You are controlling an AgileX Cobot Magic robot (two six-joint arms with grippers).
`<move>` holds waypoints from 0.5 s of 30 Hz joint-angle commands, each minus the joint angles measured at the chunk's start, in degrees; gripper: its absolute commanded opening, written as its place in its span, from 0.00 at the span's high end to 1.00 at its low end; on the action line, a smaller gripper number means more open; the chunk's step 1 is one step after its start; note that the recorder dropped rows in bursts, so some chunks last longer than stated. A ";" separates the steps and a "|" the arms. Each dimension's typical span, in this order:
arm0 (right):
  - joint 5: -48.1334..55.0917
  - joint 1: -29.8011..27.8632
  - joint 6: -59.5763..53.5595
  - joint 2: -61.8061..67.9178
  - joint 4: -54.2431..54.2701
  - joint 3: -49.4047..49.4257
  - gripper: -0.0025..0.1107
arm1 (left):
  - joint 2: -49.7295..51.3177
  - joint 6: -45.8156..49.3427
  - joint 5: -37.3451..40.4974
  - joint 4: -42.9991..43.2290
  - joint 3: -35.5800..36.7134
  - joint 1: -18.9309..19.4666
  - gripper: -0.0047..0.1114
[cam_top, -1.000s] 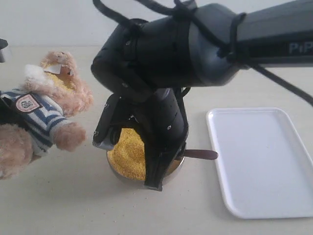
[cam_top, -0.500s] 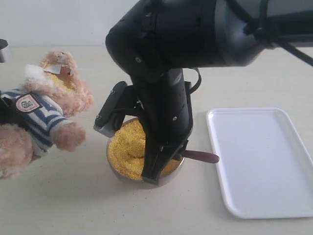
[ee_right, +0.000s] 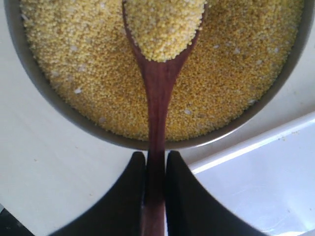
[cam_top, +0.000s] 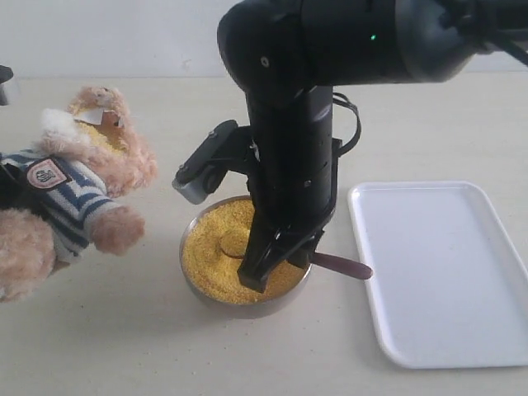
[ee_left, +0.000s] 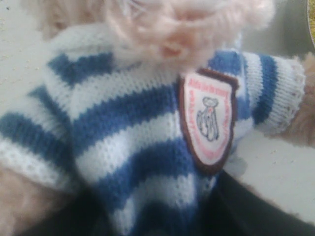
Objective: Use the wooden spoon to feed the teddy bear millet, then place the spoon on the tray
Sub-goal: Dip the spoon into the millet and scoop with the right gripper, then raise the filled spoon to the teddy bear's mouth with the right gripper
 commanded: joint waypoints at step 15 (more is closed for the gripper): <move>0.11 -5.96 -0.30 -4.39 9.37 -0.13 0.98 | -0.55 4.13 0.53 -4.09 -0.54 -0.08 0.93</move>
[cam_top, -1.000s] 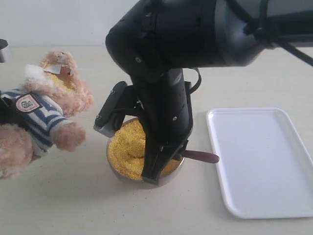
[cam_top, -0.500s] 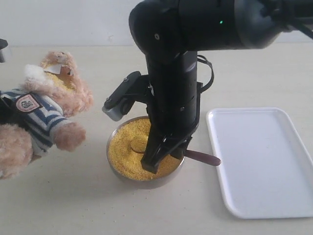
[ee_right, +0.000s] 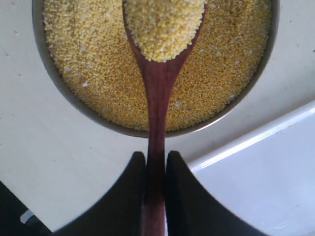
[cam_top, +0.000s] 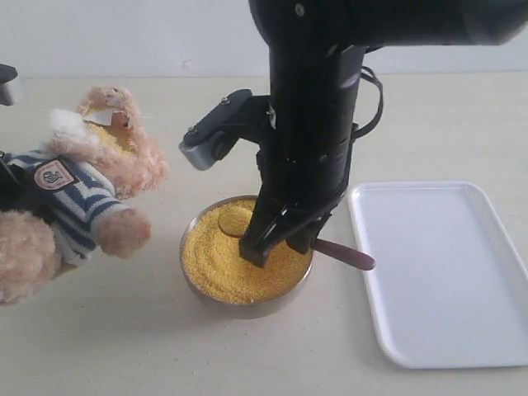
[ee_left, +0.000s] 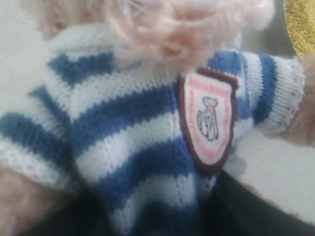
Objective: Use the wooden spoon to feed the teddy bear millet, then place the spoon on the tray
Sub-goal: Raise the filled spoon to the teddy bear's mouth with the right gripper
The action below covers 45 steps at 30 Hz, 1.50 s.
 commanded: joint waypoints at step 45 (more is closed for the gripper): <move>0.11 -1.35 -0.42 -0.77 7.01 -18.48 0.98 | -0.55 6.13 0.31 -7.34 -0.54 -0.08 0.93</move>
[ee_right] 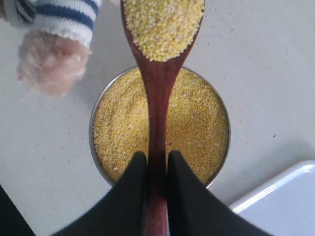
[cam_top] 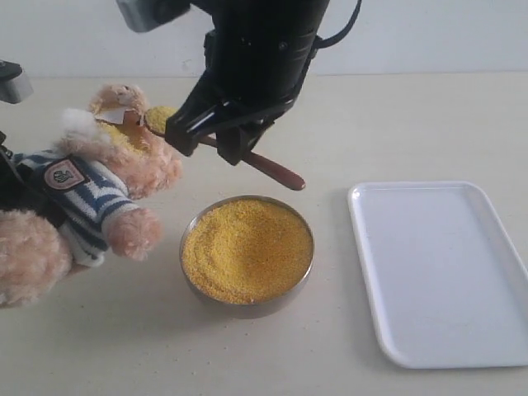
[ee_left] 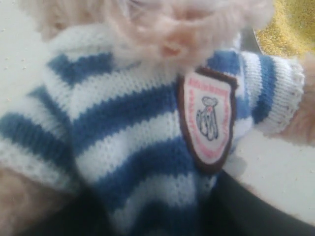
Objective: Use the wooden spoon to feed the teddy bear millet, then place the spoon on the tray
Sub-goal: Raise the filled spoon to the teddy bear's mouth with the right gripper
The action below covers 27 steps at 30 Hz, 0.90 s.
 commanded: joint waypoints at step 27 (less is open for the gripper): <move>0.02 2.15 3.25 12.26 4.34 -13.79 0.98 | -0.55 4.95 -0.50 -5.92 -0.54 -0.08 0.93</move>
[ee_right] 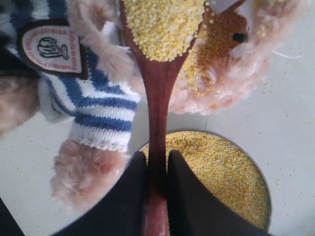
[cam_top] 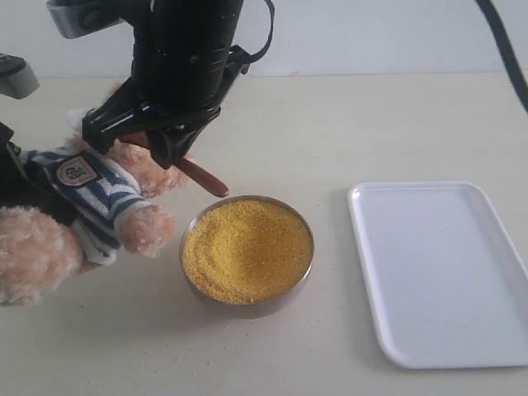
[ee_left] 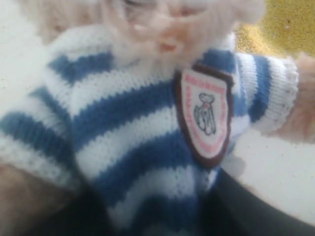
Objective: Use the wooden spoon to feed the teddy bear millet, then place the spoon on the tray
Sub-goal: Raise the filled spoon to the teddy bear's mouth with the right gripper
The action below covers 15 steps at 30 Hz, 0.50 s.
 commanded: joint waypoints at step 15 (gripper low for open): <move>-0.05 -10.35 -4.09 1.86 29.77 0.54 0.98 | -0.55 0.30 -0.50 -0.56 -0.54 -0.08 0.93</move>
